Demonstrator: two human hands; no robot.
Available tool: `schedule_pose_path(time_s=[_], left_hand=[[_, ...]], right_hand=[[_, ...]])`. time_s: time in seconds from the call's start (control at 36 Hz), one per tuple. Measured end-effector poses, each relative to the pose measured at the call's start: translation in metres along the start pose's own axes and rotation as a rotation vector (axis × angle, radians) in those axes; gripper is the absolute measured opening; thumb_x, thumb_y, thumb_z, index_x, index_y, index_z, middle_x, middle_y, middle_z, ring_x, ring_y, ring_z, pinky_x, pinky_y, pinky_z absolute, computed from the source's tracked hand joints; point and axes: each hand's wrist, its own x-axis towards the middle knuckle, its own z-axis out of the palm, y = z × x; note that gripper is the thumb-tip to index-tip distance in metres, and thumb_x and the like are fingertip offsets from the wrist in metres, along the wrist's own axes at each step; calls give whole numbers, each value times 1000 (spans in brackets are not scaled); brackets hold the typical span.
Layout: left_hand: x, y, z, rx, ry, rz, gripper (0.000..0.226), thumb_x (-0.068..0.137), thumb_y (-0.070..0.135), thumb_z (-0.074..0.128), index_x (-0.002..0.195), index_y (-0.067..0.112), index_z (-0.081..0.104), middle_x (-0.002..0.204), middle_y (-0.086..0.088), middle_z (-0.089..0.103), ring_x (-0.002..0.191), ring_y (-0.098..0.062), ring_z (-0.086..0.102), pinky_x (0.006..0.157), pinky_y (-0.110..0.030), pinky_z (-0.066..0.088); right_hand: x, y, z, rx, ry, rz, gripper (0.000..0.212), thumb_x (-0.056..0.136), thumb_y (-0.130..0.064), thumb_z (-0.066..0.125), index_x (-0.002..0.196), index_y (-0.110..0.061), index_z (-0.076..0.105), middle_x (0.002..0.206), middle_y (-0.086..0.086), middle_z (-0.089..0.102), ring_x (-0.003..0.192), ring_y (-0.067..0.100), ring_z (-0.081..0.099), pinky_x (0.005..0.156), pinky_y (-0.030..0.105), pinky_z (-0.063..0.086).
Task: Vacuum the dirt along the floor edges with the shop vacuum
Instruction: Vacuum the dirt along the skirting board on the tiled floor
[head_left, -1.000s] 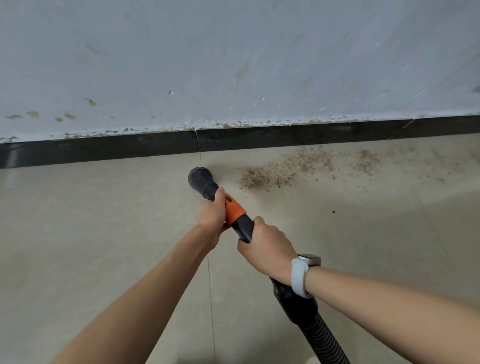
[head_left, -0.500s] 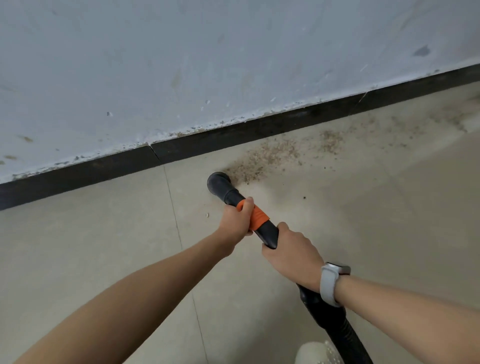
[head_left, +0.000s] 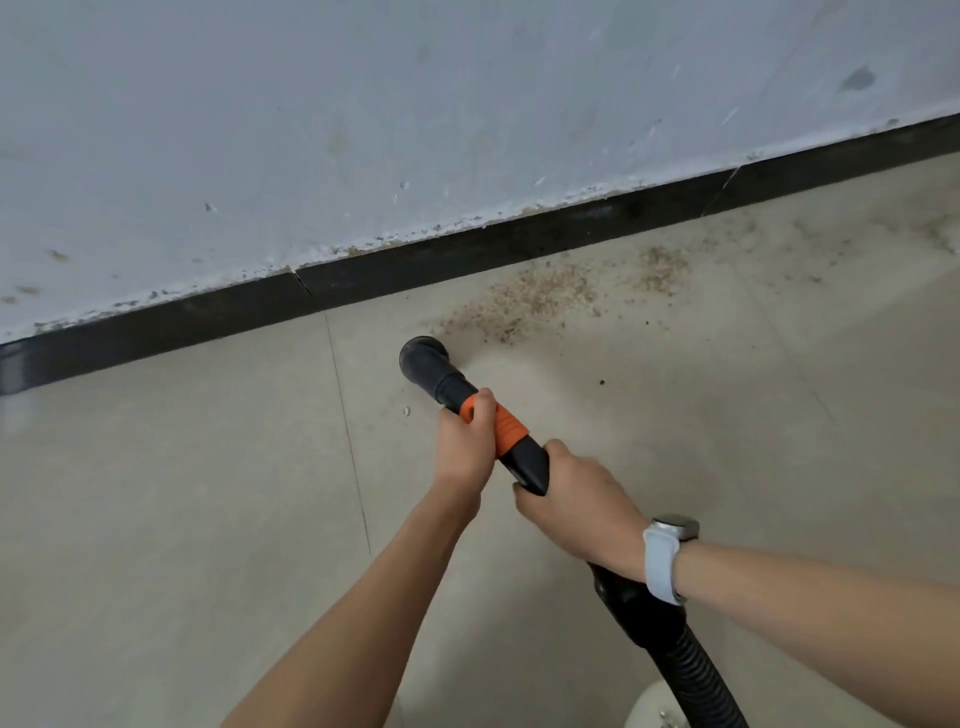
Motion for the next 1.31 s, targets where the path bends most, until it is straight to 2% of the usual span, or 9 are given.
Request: schedule_pose_path(time_s=[0.19,0.31,0.47,0.69,0.89,1.0,1.11,1.25,1.31], left_hand=[[-26,-19,-38,-104,243,-23,22,95,30,48,92,9,42,79,-1,42,70,-14,44,63,-27,39],[-33,-29,-60,-120,323,-42,21,94,28,48,81,14,39,77,-1,38,73,-17,42,69,-33,40],[-34,-45,-88,-145,404,-96,20,90,28,46,84,9,45,83,-8,44,77,-23,45,69,-37,40],[-31,-37,-53,-150,237,-81,22,92,27,47,78,11,45,79,-8,46,78,-25,51,79,-47,55],[-37,-37,1,-86,94,-26,22,95,26,47,80,11,42,72,-5,42,73,-23,47,69,-41,51],[-33,-29,23,-44,-11,-32,24,96,30,48,81,13,41,77,-5,44,77,-22,51,78,-47,53],[-24,-19,34,-45,-76,-10,23,97,28,48,81,15,39,77,-4,43,79,-21,48,73,-39,50],[-10,-22,25,-16,-57,-29,35,97,34,47,112,3,42,91,-7,48,84,-20,53,76,-38,52],[-3,-19,17,-4,-52,-2,31,97,33,46,107,4,44,90,-9,46,79,-19,51,66,-33,51]], right_hand=[[-9,-17,15,-48,-188,-159,23,87,-33,55,90,-17,40,71,-3,51,63,20,52,55,30,38],[-9,-28,28,-32,-296,-199,22,86,-32,56,89,-16,41,73,-1,54,60,20,52,56,30,40],[-4,-44,47,-50,-426,-267,22,86,-29,56,90,-14,41,82,6,60,60,24,56,58,31,45],[-7,-16,27,-30,-321,-164,21,85,-32,57,90,-17,43,79,3,60,60,22,59,62,35,52],[-19,30,10,-29,-157,-13,20,86,-31,55,87,-16,42,75,3,57,66,24,59,58,33,45],[-20,44,4,30,-62,77,19,86,-31,54,87,-15,44,76,7,60,67,29,63,65,40,55],[-15,45,-1,83,-11,116,19,85,-31,54,88,-15,45,77,8,61,66,31,64,66,43,57],[-6,33,0,130,-77,84,17,86,-27,55,90,-14,45,81,11,63,66,32,66,63,40,56],[0,26,1,151,-94,70,16,85,-26,55,89,-13,46,79,10,62,59,30,65,57,37,55]])
